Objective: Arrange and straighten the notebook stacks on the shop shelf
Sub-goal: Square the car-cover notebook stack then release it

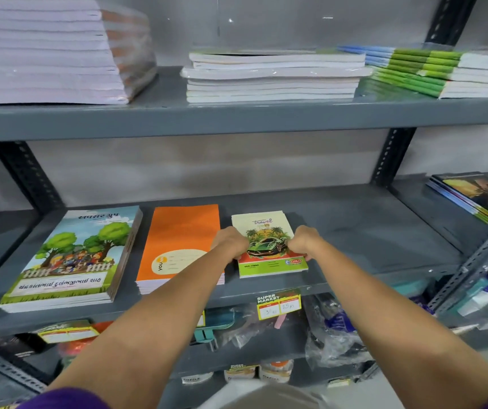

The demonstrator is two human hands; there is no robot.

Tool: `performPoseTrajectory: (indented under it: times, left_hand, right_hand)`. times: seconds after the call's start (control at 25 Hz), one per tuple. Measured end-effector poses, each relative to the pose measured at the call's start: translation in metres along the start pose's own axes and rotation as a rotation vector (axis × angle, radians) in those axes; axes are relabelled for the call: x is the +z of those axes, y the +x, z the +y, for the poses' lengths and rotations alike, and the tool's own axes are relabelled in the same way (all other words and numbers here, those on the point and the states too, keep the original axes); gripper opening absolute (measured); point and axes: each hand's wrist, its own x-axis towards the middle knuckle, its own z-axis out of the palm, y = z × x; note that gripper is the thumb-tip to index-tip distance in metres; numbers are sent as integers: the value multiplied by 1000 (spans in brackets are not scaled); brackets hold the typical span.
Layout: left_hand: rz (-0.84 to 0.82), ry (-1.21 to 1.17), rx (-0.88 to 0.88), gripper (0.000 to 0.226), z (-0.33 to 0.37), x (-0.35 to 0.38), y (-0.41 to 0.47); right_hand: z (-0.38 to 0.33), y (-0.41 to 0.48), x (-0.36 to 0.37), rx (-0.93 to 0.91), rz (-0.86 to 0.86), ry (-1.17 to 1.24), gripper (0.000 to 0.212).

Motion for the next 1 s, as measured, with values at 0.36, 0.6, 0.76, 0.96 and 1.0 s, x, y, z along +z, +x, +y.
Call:
performPoseTrajectory:
  times: [0.36, 0.6, 0.76, 0.96, 1.0]
  left_hand:
    - [-451, 256, -109, 108, 19, -8, -8]
    - [-220, 551, 36, 145, 20, 19, -12]
    - [-125, 539, 114, 133, 14, 24, -11]
    - [-80, 462, 159, 123, 8, 25, -8]
    - [-80, 451, 163, 123, 8, 24, -7]
  right_hand:
    - [18, -2, -23, -123, -477, 78, 55]
    - [19, 0, 2, -307, -218, -287, 76]
    - [24, 1, 6, -311, -151, -258, 64]
    - [24, 0, 4, -231, -196, -133, 57]
    - [24, -1, 3, -221, -201, -130, 57]
